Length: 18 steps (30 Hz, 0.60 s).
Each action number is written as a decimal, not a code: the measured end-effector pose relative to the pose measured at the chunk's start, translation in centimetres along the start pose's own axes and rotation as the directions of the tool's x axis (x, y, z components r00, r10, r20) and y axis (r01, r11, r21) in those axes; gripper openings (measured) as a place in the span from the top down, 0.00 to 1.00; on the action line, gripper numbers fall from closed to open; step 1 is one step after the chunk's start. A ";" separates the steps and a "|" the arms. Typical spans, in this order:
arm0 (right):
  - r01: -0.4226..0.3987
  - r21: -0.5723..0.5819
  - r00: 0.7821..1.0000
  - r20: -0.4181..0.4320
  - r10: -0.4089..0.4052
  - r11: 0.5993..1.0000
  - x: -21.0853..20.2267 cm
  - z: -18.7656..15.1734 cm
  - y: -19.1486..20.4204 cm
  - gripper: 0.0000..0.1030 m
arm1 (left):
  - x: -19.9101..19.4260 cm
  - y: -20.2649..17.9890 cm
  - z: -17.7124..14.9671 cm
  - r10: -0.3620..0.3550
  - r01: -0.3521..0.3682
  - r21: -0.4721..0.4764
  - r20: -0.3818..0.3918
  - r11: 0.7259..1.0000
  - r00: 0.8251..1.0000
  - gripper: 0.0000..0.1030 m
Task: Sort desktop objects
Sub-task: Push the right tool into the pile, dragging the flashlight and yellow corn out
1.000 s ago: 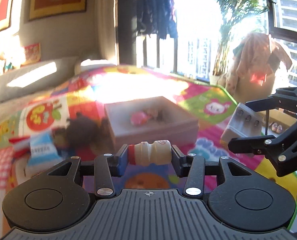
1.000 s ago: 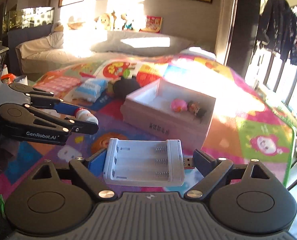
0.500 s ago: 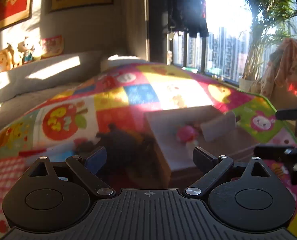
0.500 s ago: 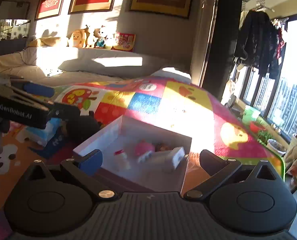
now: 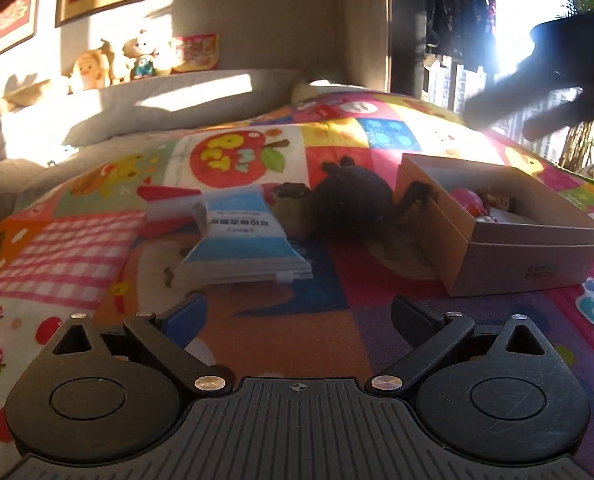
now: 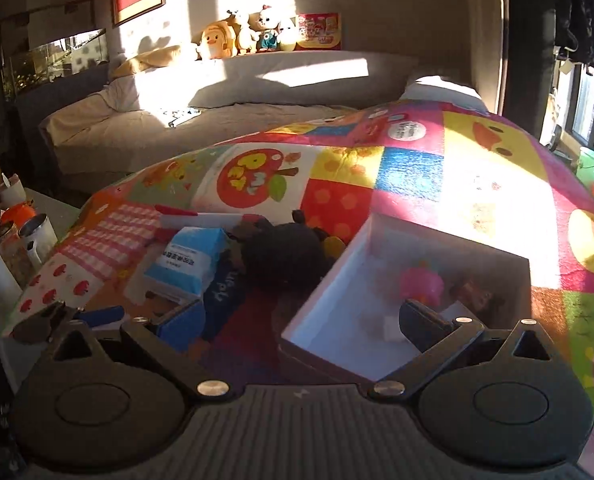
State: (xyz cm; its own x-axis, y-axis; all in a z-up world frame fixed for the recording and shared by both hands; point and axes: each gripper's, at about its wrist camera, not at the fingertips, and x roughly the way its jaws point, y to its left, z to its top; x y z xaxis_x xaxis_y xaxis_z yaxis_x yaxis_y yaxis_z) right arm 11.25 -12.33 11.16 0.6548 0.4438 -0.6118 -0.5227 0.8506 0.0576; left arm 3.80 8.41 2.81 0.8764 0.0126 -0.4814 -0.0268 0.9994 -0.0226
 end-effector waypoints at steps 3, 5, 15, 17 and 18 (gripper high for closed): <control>0.025 0.005 0.999 -0.025 -0.025 1.000 4.7 4.3 1.1 0.02 | -0.4 0.9 -0.2 -0.019 0.020 -0.063 0.028 0.998 0.999 0.02; 0.051 -0.029 0.997 -0.058 -0.053 0.998 8.6 6.8 1.8 0.30 | -0.5 1.3 -0.3 -0.030 0.034 -0.089 0.041 0.995 0.999 0.02; 0.306 -0.004 0.888 -0.359 -0.287 0.952 26.3 9.7 -1.3 0.59 | -0.5 3.2 -0.6 -0.089 0.099 -0.203 0.062 0.974 0.994 0.02; 0.292 -0.006 0.886 -0.375 -0.273 0.956 26.4 9.5 -1.4 0.60 | -0.6 3.2 -0.7 -0.099 0.112 -0.202 0.071 0.973 0.993 0.02; 0.277 -0.001 0.888 -0.381 -0.256 0.961 26.1 9.4 -1.3 0.60 | -0.7 3.2 -0.7 -0.103 0.116 -0.201 0.075 0.973 0.992 0.02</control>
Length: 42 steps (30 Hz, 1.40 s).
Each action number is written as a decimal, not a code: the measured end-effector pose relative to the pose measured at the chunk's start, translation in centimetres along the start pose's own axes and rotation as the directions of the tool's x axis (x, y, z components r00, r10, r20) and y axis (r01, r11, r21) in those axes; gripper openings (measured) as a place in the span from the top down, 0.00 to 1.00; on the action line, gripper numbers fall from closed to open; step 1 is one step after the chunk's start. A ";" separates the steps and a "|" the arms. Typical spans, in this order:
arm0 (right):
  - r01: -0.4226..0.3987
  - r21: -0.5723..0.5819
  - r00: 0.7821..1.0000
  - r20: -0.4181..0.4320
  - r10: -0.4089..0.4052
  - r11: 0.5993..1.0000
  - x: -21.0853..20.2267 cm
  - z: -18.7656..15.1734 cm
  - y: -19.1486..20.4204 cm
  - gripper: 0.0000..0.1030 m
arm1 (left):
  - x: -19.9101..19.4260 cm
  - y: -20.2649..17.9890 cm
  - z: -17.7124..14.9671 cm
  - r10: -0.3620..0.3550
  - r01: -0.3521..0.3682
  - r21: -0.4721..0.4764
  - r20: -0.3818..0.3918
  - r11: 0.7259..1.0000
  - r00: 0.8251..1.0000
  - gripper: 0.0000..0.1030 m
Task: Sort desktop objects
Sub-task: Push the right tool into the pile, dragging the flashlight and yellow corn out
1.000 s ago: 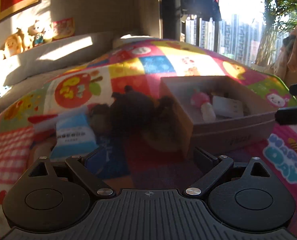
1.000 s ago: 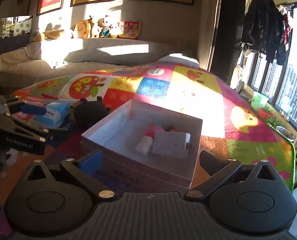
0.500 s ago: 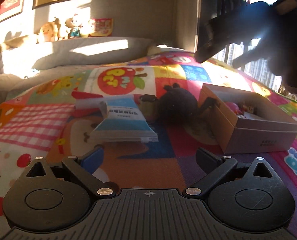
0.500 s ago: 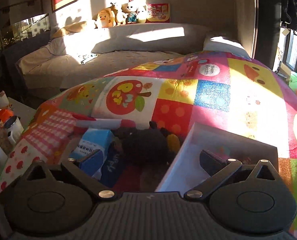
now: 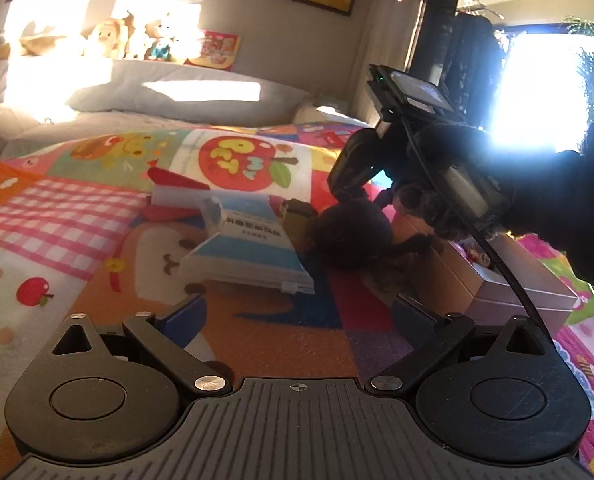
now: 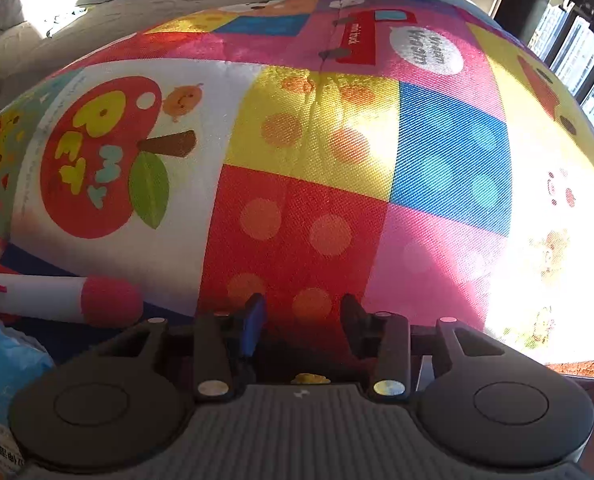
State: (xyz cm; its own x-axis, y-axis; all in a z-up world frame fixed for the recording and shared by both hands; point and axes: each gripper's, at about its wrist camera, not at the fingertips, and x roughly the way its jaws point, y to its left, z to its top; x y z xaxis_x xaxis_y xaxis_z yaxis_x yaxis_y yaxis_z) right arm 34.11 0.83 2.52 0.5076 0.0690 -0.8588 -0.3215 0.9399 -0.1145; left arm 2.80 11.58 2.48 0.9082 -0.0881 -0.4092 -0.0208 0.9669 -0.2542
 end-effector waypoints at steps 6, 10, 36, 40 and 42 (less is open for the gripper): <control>-0.111 -0.098 0.993 -0.054 0.106 0.989 -2.6 -3.0 2.5 0.59 | -0.3 -0.7 -0.1 0.000 -0.001 0.038 0.014 0.999 1.000 0.01; -0.180 -0.078 0.979 -0.110 0.171 0.981 -4.3 -4.8 2.8 0.54 | -0.9 -1.1 -0.3 -0.022 0.021 0.071 0.012 0.997 1.000 0.00; -0.132 -0.186 0.984 -0.144 0.105 0.974 -4.3 -7.2 2.1 0.78 | -1.3 -1.8 -0.8 -0.054 0.057 0.106 -0.029 0.993 0.998 0.00; -0.230 -0.208 0.960 -0.208 0.187 0.951 -7.2 -11.3 2.5 0.78 | -2.1 -2.3 -1.3 -0.060 0.068 0.124 -0.072 0.990 0.996 0.00; -0.323 -0.190 0.929 -0.252 0.272 0.927 -9.0 -13.7 2.2 0.78 | -2.6 -2.5 -1.6 -0.061 0.073 0.131 -0.096 0.989 0.993 0.00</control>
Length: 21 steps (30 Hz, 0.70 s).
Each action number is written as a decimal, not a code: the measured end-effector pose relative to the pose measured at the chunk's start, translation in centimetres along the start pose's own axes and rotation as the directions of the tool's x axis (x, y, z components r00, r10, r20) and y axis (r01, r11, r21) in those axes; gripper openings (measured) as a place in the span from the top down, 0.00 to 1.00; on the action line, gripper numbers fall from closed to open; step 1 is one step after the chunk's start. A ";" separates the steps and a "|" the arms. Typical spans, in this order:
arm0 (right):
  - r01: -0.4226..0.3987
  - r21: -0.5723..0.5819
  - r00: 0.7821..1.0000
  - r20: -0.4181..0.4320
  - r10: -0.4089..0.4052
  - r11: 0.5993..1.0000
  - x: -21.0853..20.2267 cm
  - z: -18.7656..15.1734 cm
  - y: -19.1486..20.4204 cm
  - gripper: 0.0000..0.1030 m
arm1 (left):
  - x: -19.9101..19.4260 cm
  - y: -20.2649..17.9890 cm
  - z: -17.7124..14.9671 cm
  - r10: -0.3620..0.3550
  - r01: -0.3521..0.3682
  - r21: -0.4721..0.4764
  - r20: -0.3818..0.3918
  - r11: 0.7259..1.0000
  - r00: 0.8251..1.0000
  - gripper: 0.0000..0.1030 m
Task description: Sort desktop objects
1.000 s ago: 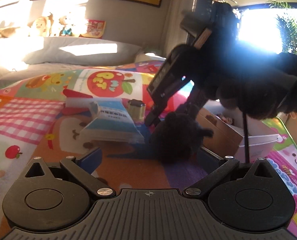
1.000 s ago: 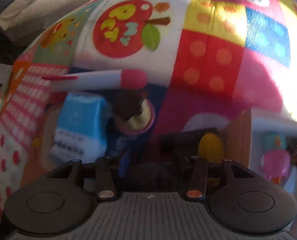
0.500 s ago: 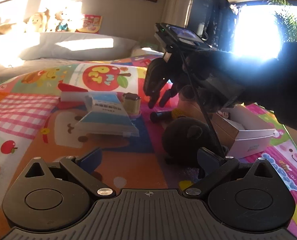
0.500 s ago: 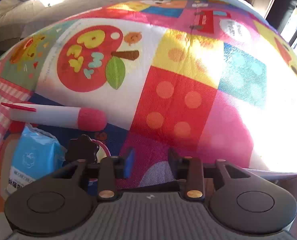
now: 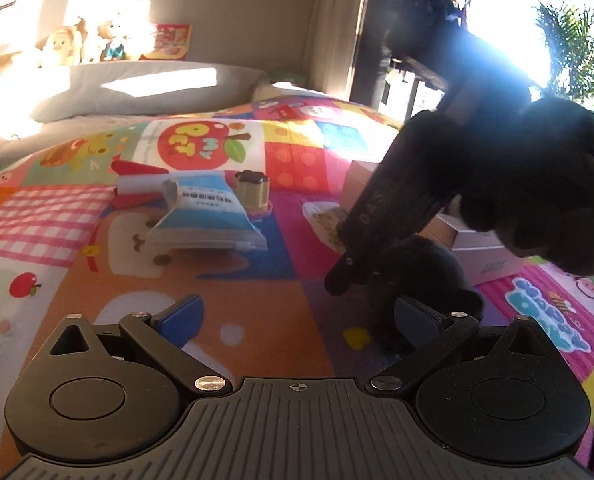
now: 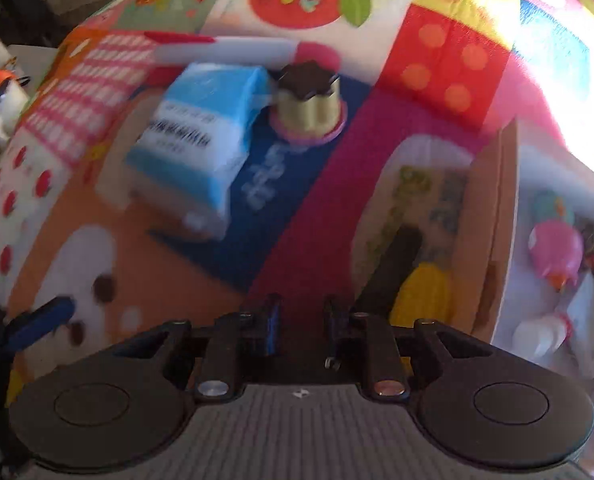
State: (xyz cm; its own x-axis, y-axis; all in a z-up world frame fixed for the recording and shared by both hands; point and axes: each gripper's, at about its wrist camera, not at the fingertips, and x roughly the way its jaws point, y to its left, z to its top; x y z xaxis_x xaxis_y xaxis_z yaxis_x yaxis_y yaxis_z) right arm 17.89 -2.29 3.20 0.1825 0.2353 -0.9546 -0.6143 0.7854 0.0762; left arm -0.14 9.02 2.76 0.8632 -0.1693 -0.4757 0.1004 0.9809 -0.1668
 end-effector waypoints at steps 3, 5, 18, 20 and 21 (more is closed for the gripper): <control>-0.038 -0.037 0.996 0.083 0.041 0.999 -3.2 -4.1 1.2 0.78 | -0.5 -0.6 -0.3 0.011 -0.010 0.029 -0.028 1.000 1.000 0.00; -0.010 -0.074 0.981 0.193 0.024 0.997 -5.8 -6.7 1.4 0.76 | -0.5 -1.2 -0.1 0.009 -0.007 0.047 -0.038 0.999 0.999 0.00; 0.082 0.191 0.928 0.344 -0.145 0.978 -11.2 -9.7 -8.6 0.59 | 5.0 -8.4 2.7 -0.140 0.146 0.184 -0.049 0.972 0.989 0.00; 0.113 0.211 0.927 0.329 -0.179 0.971 -10.4 -10.3 -9.2 0.59 | 4.8 -8.7 2.4 -0.161 0.168 0.199 -0.053 0.966 0.986 0.00; 0.115 0.222 0.929 0.321 -0.184 0.968 -10.0 -10.5 -9.5 0.59 | 4.7 -8.6 2.3 -0.166 0.173 0.201 -0.054 0.964 0.985 0.00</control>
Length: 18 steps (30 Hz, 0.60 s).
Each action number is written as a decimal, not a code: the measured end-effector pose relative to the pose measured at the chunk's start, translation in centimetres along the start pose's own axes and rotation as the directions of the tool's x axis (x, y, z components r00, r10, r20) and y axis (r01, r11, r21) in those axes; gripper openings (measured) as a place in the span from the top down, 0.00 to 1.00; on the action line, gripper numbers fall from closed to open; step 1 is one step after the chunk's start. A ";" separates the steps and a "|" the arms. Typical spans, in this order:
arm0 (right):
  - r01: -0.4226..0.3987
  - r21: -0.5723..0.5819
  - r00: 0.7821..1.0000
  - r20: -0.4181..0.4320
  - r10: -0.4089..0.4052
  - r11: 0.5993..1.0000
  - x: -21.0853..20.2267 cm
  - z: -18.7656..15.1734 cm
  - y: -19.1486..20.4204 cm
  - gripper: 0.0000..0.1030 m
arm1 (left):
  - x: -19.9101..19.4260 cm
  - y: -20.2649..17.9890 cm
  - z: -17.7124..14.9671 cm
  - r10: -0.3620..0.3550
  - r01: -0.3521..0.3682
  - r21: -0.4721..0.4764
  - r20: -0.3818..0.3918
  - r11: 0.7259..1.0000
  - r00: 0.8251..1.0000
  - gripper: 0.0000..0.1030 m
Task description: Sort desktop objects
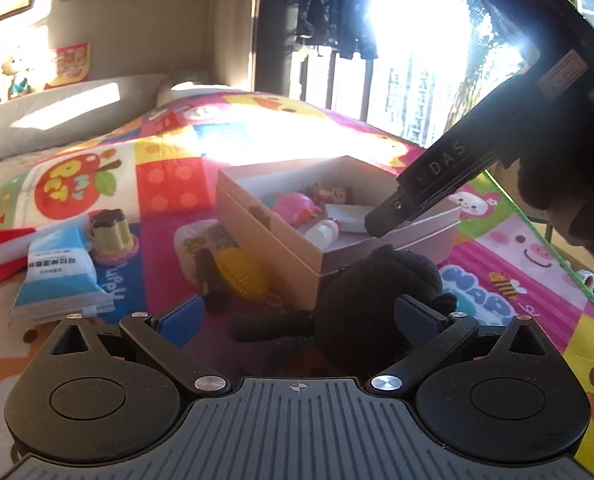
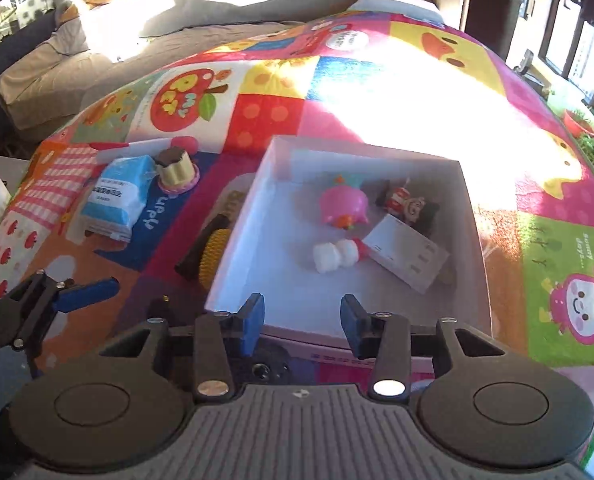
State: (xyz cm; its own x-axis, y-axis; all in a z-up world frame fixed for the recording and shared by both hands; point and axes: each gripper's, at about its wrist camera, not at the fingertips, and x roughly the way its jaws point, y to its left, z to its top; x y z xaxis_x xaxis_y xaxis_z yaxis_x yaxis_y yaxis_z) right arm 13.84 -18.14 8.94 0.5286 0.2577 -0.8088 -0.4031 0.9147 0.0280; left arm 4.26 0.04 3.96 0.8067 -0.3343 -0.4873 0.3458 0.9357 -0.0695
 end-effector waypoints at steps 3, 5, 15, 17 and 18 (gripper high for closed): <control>-0.026 0.058 1.000 0.001 0.026 0.998 1.0 -0.3 -0.8 0.60 | -0.2 1.2 0.4 0.057 -0.056 -0.032 0.012 0.998 0.998 0.00; -0.039 0.081 0.999 0.016 0.038 0.996 1.2 0.2 -0.8 0.63 | -0.1 2.8 1.1 0.106 -0.104 -0.073 0.012 0.992 0.994 0.00; -0.071 -0.063 0.984 0.159 0.080 0.995 -1.3 -1.8 3.4 0.49 | 7.2 7.5 3.5 0.033 -0.071 -0.278 -0.140 0.958 0.990 0.02; -0.028 -0.103 0.983 0.178 0.047 0.994 -1.7 -3.6 4.1 0.48 | 8.2 7.5 3.4 0.061 -0.103 -0.251 -0.170 0.962 0.984 0.22; -0.019 -0.124 0.982 0.186 0.042 0.992 -1.9 -4.5 4.2 0.47 | 8.4 7.6 3.3 0.055 -0.099 -0.257 -0.174 0.961 0.983 0.23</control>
State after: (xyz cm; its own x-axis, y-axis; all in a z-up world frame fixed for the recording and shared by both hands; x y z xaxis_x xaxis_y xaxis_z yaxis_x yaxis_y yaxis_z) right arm 7.77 -16.17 7.96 0.6407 0.3493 -0.6837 -0.5025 0.8640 -0.0295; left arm 15.22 3.97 2.28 0.7291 -0.2575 -0.6341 0.1293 0.9617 -0.2418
